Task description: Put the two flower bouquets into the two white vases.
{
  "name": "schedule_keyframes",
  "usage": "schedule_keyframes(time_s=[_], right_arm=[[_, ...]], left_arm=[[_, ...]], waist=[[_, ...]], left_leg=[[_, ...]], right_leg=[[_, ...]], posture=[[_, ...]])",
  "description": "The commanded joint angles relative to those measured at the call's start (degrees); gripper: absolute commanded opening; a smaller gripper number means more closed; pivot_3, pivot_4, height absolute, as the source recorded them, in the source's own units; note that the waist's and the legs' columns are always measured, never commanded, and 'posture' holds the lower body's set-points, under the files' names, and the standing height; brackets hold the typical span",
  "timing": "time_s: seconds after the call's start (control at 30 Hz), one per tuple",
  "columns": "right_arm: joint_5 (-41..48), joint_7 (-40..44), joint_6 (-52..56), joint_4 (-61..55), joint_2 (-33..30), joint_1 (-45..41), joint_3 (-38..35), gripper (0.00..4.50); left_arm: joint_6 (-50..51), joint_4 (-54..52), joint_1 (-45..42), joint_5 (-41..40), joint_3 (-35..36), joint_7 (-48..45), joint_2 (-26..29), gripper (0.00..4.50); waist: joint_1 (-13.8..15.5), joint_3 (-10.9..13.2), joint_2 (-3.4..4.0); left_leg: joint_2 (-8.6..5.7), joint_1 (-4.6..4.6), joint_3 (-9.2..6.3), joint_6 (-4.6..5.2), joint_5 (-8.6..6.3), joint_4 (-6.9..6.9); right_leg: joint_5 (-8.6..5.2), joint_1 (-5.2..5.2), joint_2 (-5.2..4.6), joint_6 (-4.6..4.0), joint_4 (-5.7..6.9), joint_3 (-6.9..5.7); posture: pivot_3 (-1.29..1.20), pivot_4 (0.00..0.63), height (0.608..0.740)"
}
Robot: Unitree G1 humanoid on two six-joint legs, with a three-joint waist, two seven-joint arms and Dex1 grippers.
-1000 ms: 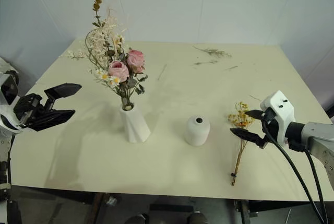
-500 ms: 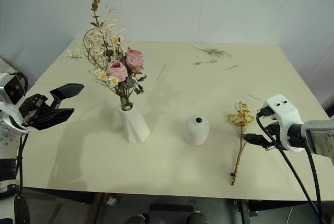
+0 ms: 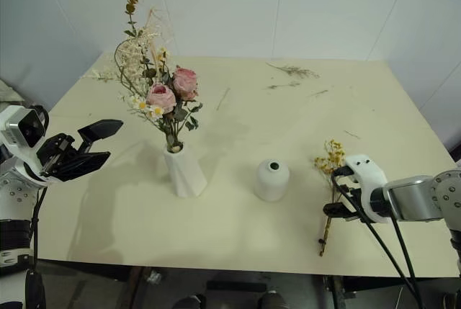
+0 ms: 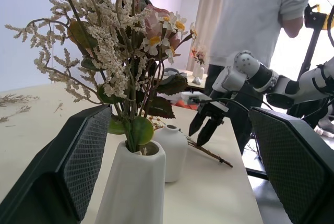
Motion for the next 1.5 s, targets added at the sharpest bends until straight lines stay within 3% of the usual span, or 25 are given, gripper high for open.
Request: schedule_keyframes(time_s=[0.03, 0.2, 0.27, 0.37, 0.7, 0.77, 1.0, 1.17, 1.3, 1.5], right_arm=[[10.12, -10.59, -0.65, 1.83, 0.13, -1.69, 0.67, 4.5], [29.75, -27.18, -12.59, 1.35, -5.28, -0.05, 10.57, 4.5], [32.71, -29.86, -15.76, 0.63, -6.95, 0.41, 13.29, 4.5], [32.98, -30.9, -17.44, -0.3, -8.32, 0.95, 15.84, 3.93], [32.98, -31.88, -22.4, -3.34, -8.88, 0.3, 17.47, 0.54], [32.97, -31.67, -23.93, -4.24, -8.67, -0.6, 16.49, 0.05], [15.23, -20.83, -29.96, -8.35, -4.38, -3.48, 9.65, 0.02], [-3.56, -10.15, -38.63, -11.9, -0.24, -4.31, 6.88, 0.02], [-21.3, -1.33, -52.71, -13.45, 6.8, -5.53, 6.06, 0.02], [-32.06, 9.95, -64.34, -20.11, 17.59, -4.37, 6.77, 0.02]], left_arm=[[-0.7, -1.83, 0.15, -0.42, 0.59, -2.32, -0.17, 4.49], [-0.74, -2.77, 0.81, -0.44, 0.56, -1.84, -0.74, 4.49], [-0.71, -3.32, 1.13, -0.48, 0.55, -1.57, -0.93, 4.49], [-0.84, -3.67, 1.39, -0.36, 0.46, -1.3, -1.21, 4.5], [-1.11, -3.4, 0.69, 0.17, 0.26, -1.27, -1.64, 4.5], [-1.24, -3.18, 0.46, 0.39, 0.16, -1.32, -1.54, 4.5], [-1.75, -2.3, -0.99, 1.37, -0.58, -1.25, -1.87, 4.5], [-1.79, -1.28, -2.42, 1.84, -1.1, -1.43, -1.81, 4.5], [-1.55, -0.46, -3.74, 2.28, -1.59, -1.63, -1.75, 4.5], [-1.16, 1.14, -5.2, 2.51, -2.06, -2.19, -1.39, 4.5]], waist=[[0.0, 0.0, 0.0], [0.01, 0.01, 0.01], [0.0, 0.01, 0.0], [0.03, 0.01, 0.0], [-0.04, 0.0, -0.01], [0.0, 0.0, -0.01], [0.12, 0.01, -0.01], [0.07, 0.01, 0.0], [-0.06, 0.01, 0.01], [-0.02, 0.01, 0.01]], left_leg=[[0.0, 0.0, 0.0, 0.0, 0.0, 0.0], [0.02, -0.01, 0.0, 0.05, -0.01, 0.01], [0.02, -0.02, 0.0, 0.06, -0.02, 0.01], [0.02, -0.02, 0.0, 0.06, -0.02, 0.03], [0.1, 0.0, 0.0, 0.08, -0.02, 0.02], [0.09, -0.01, 0.0, 0.08, -0.02, 0.02], [0.09, -0.02, 0.0, 0.08, -0.02, 0.0], [0.08, -0.02, 0.0, 0.08, -0.02, -0.04], [0.08, -0.01, 0.01, 0.08, -0.02, -0.04], [0.08, -0.03, 0.0, 0.07, -0.02, -0.08]], right_leg=[[0.0, 0.0, 0.01, 0.0, 0.0, 0.0], [0.0, 0.0, 0.01, 0.0, 0.0, 0.01], [0.0, 0.0, 0.01, 0.0, -0.02, 0.01], [0.0, 0.0, 0.02, 0.0, -0.01, 0.01], [-0.02, 0.0, 0.09, -0.04, 0.0, 0.01], [-0.02, 0.0, 0.08, -0.04, 0.0, 0.01], [-0.02, -0.03, 0.1, -0.04, 0.0, 0.01], [-0.02, -0.05, 0.1, -0.04, -0.03, 0.01], [-0.02, -0.07, 0.12, -0.04, 0.0, 0.01], [-0.03, -0.08, 0.12, -0.03, 0.01, -0.01]], posture=[[0.0, 0.15, 0.74], [0.0, 0.15, 0.74], [0.0, 0.15, 0.74], [0.0, 0.15, 0.74], [0.0, 0.15, 0.74], [0.0, 0.15, 0.74], [0.0, 0.15, 0.74], [0.0, 0.15, 0.74], [0.0, 0.15, 0.74], [0.0, 0.15, 0.74]])
